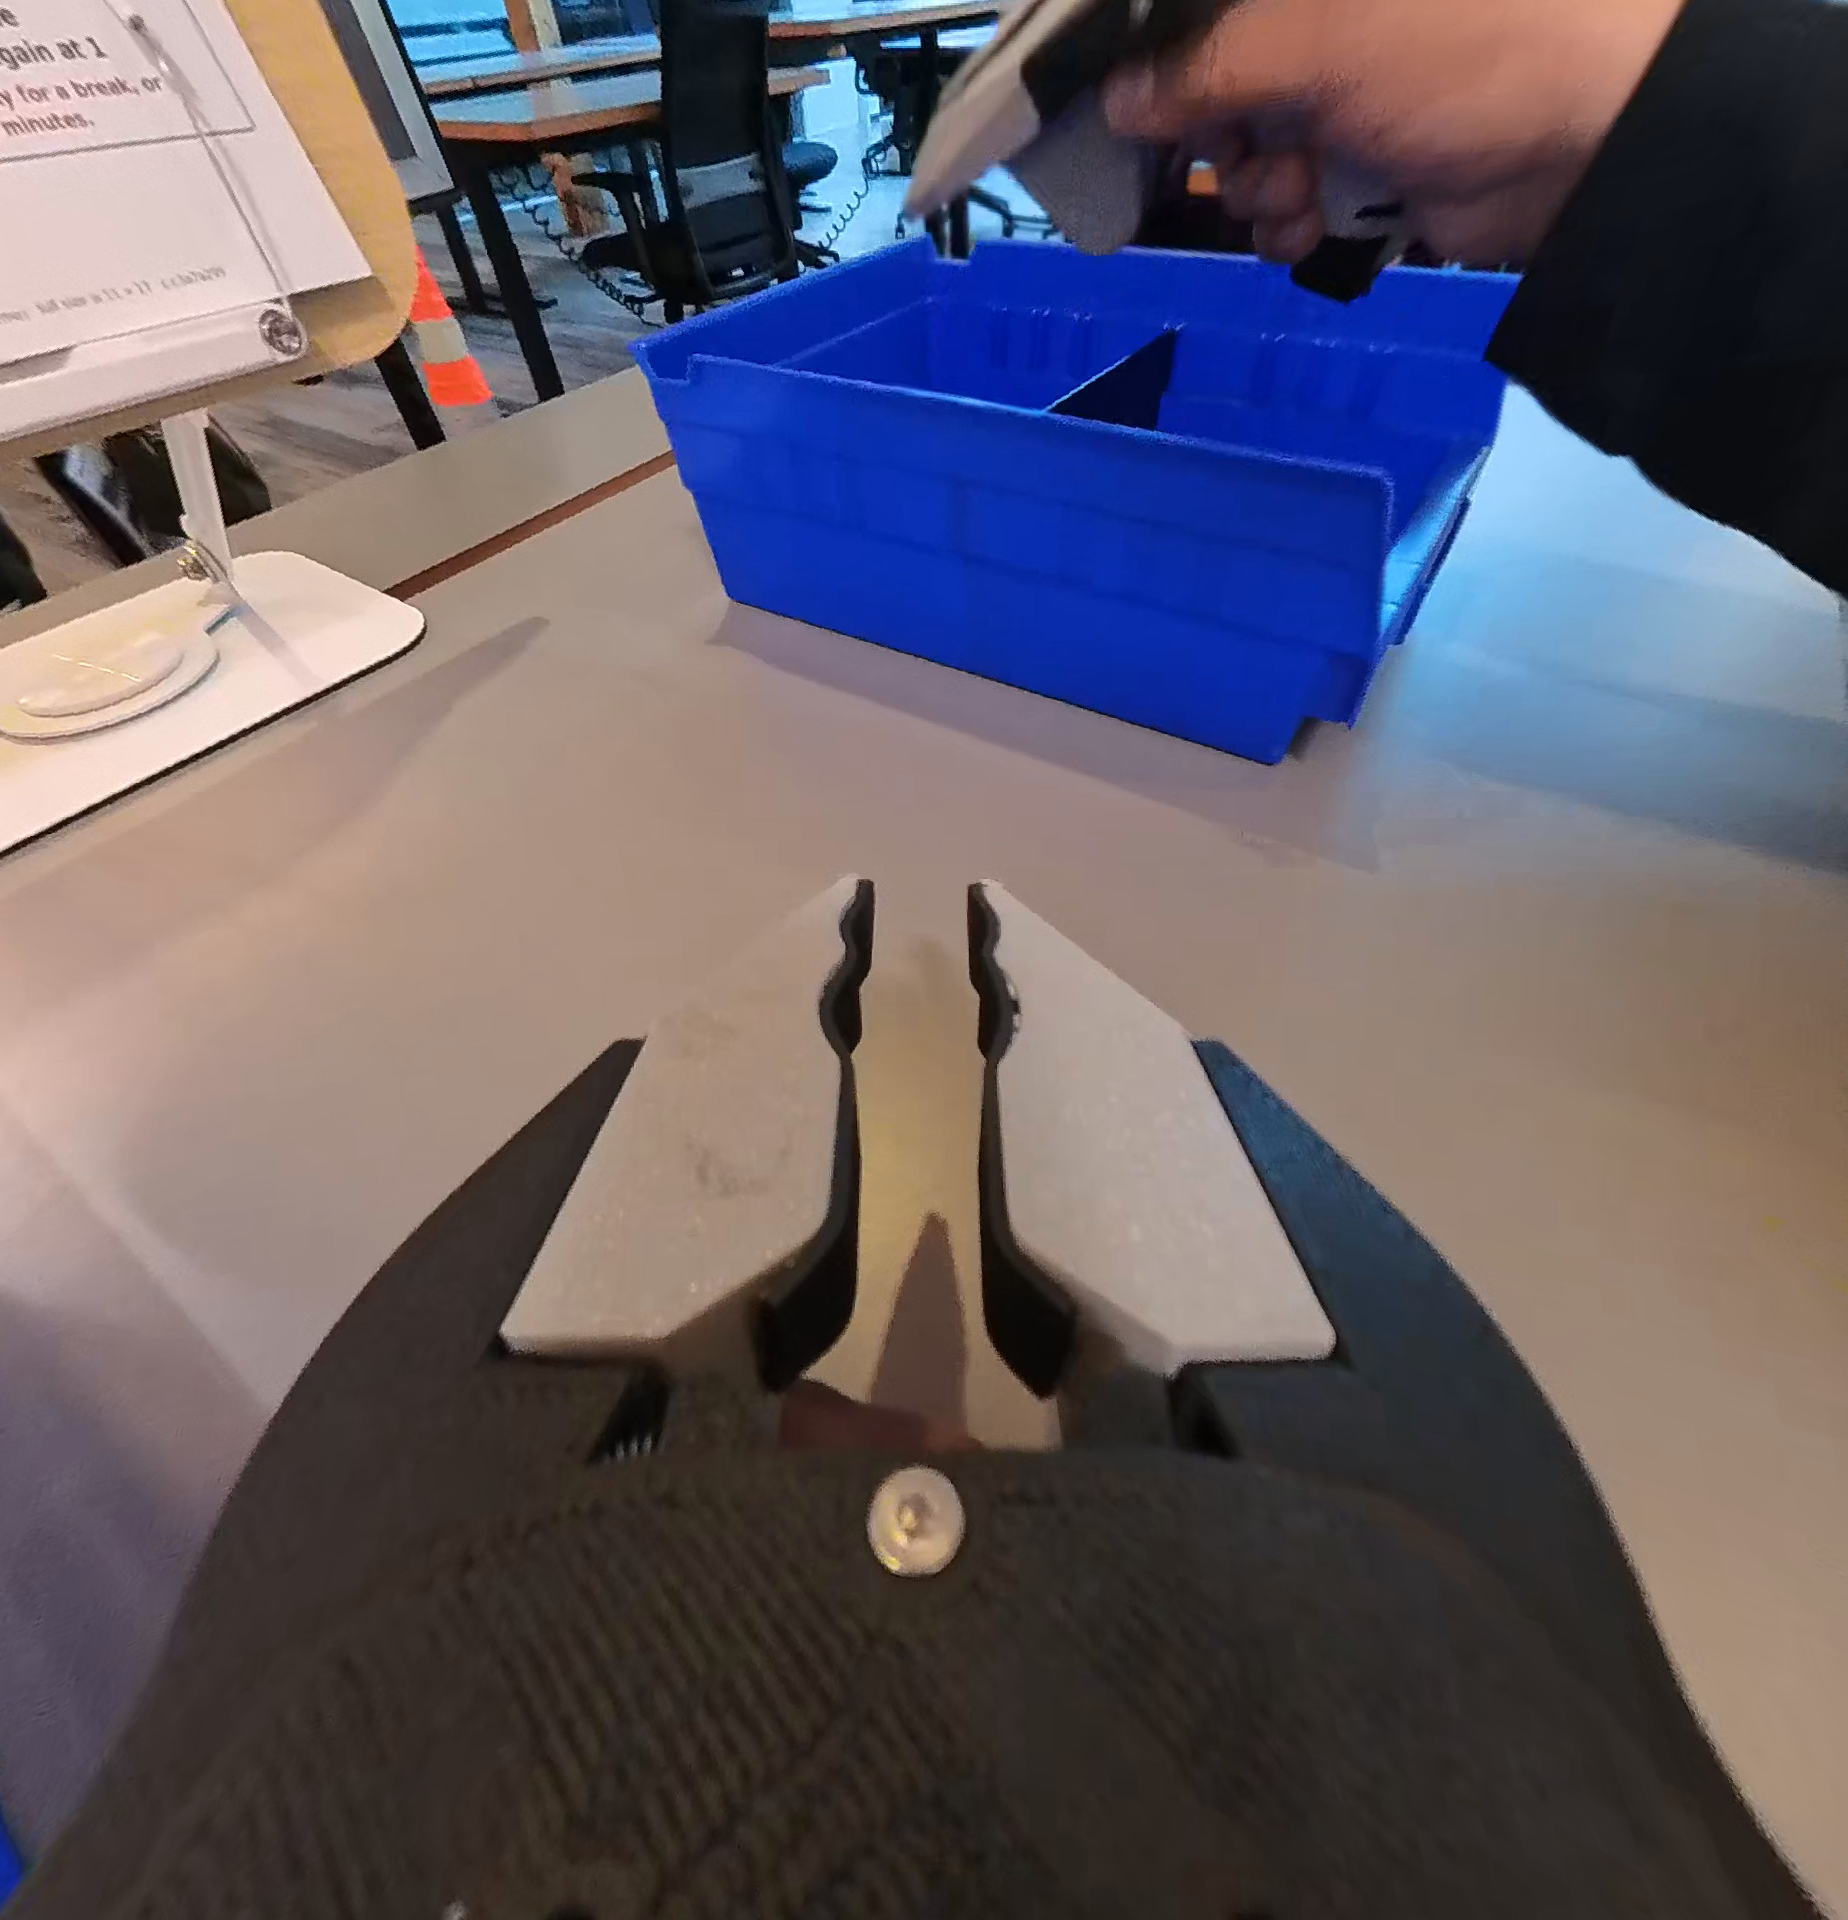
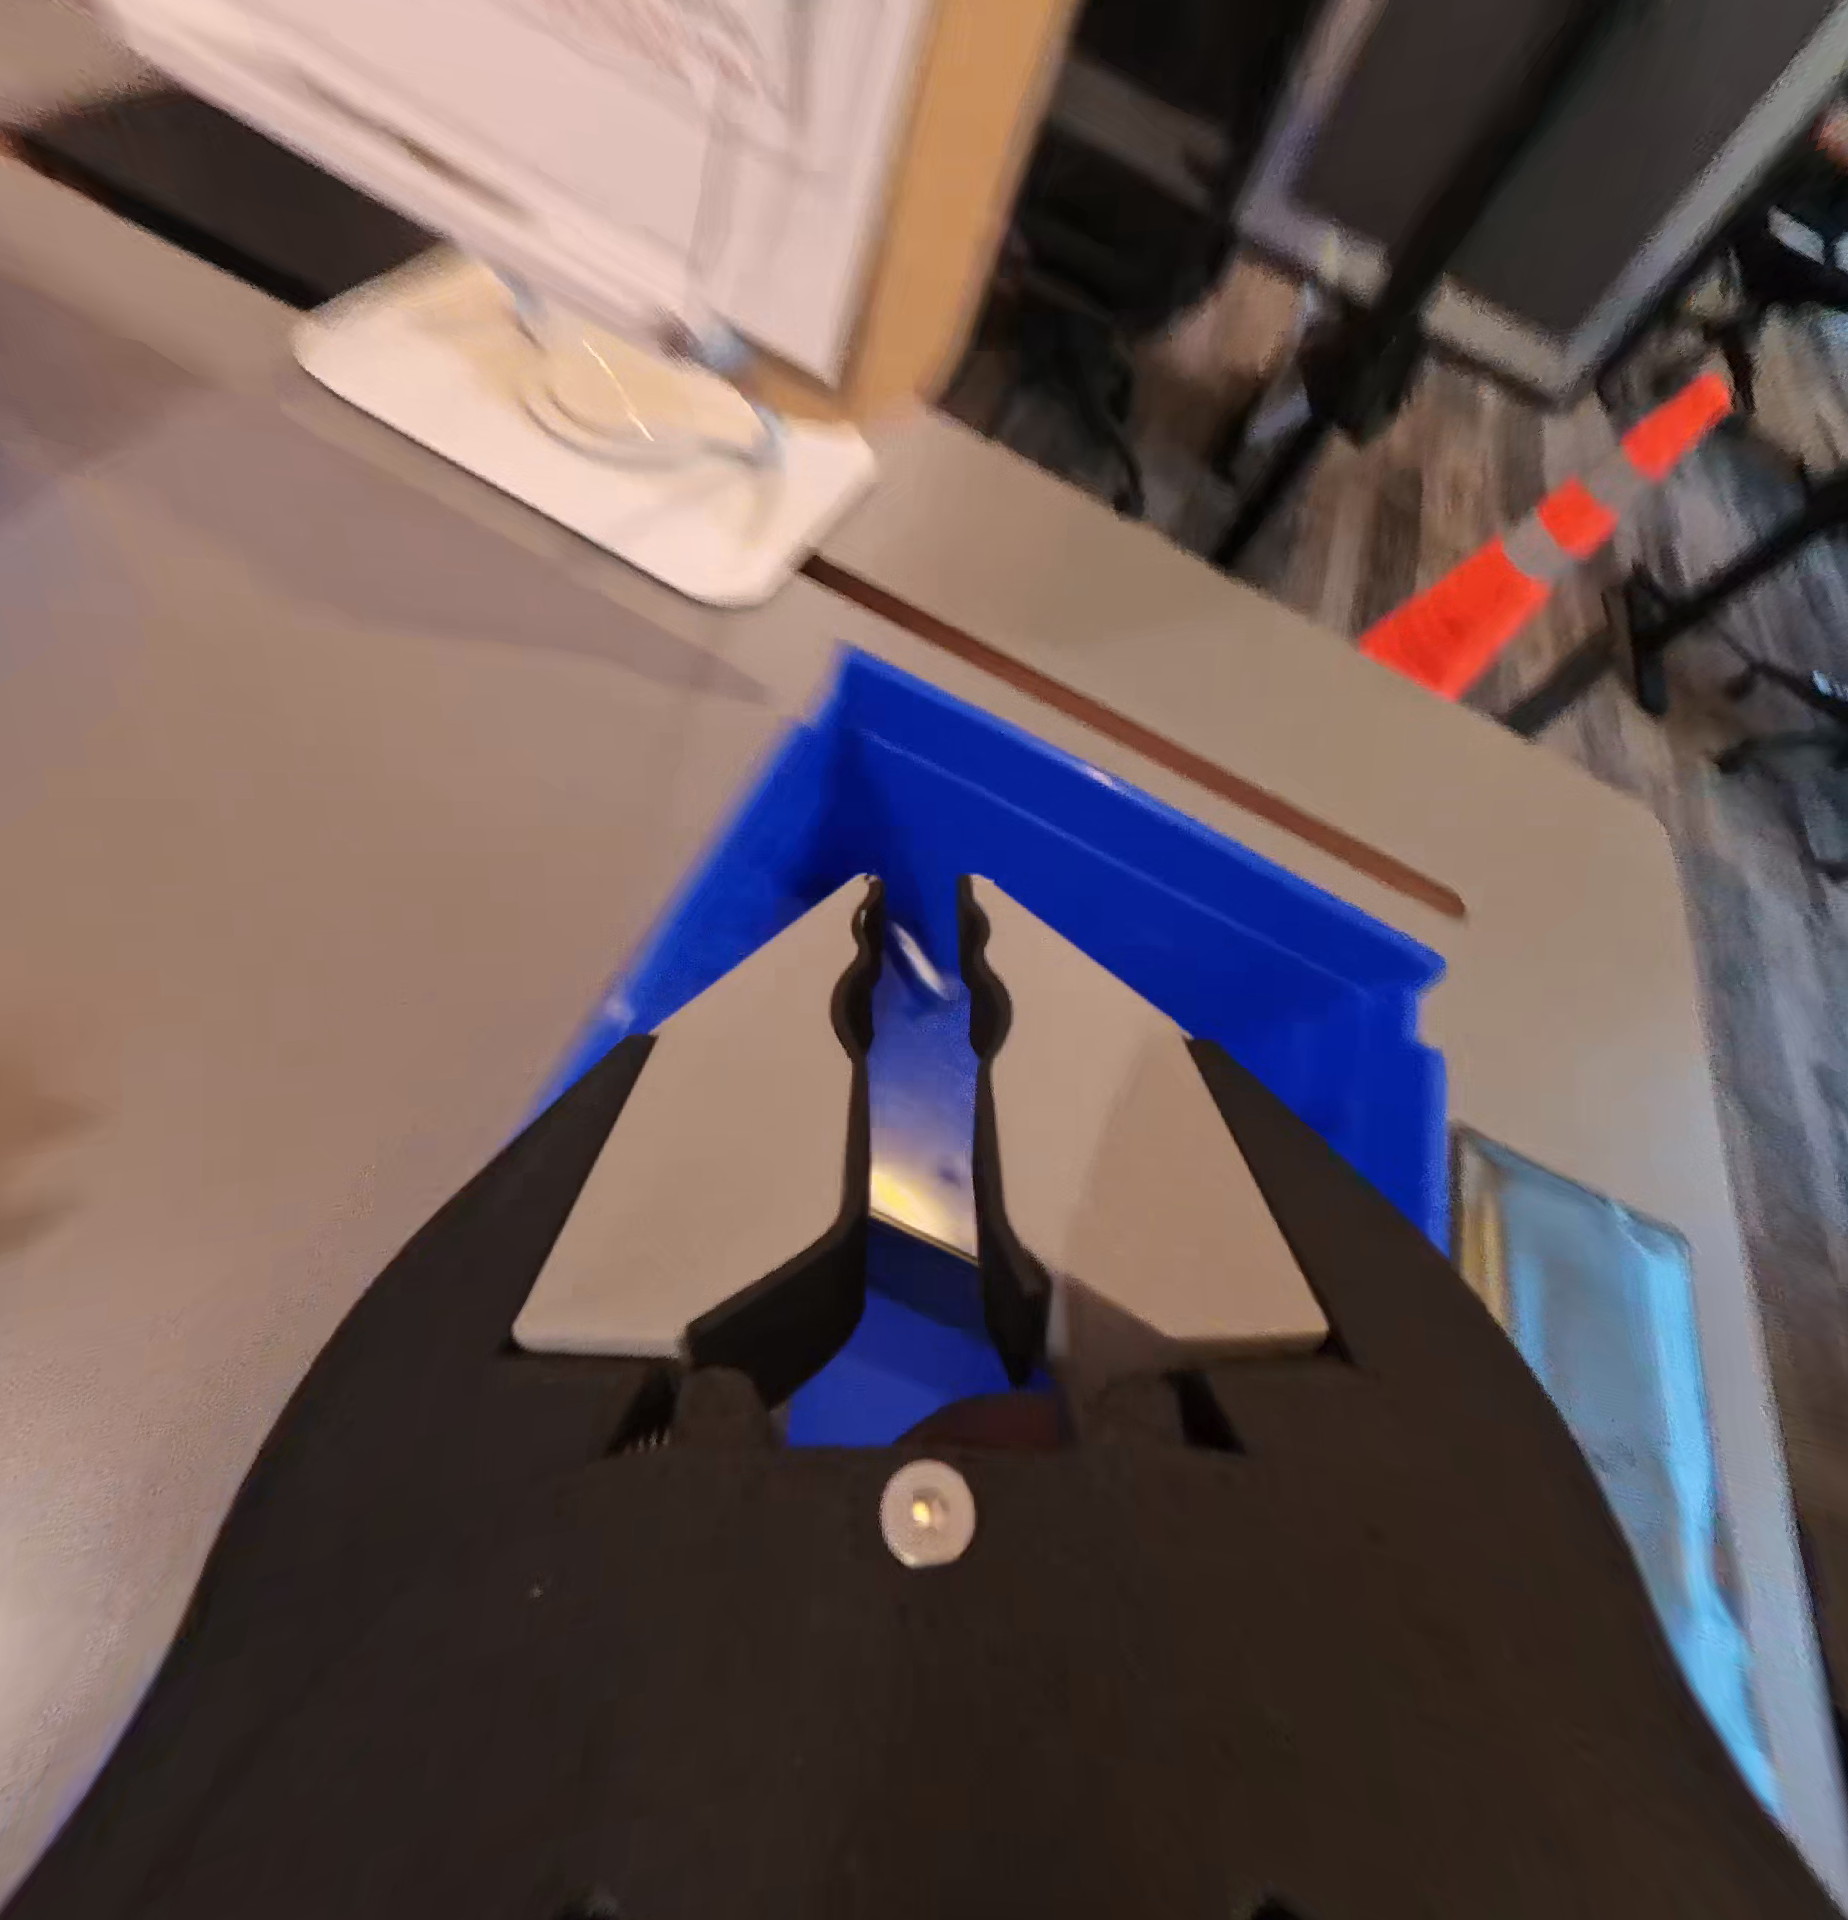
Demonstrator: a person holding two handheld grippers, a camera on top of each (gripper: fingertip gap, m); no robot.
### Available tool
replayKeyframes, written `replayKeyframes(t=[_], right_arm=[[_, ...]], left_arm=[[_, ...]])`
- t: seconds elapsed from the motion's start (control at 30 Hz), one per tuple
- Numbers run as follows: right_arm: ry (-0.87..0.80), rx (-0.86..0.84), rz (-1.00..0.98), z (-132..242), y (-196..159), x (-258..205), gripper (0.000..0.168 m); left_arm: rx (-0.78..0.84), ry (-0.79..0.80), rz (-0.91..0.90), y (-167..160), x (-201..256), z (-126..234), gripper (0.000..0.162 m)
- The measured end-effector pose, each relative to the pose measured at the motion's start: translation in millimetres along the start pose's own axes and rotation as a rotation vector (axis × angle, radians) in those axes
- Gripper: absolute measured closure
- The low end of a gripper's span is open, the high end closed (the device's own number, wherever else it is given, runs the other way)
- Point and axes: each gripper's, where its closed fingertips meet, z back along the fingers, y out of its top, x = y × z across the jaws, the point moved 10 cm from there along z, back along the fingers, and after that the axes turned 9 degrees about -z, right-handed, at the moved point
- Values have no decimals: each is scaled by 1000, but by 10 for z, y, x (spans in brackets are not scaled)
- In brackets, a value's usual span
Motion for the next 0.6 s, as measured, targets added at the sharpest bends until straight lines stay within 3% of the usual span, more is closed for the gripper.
replayKeyframes(t=[0.17,0.3,0.43,0.6], right_arm=[[313,278,28,488,171,-911,159],[527,341,37,458,118,-1637,160],[459,350,128,69,-1,-2029,157],[433,327,158,-276,-213,-2159,153]], left_arm=[[9,-15,-21,33,39,11,146],[15,-12,-9,35,25,27,146],[32,-10,-3,54,14,61,146],[23,-21,21,33,5,47,146]])
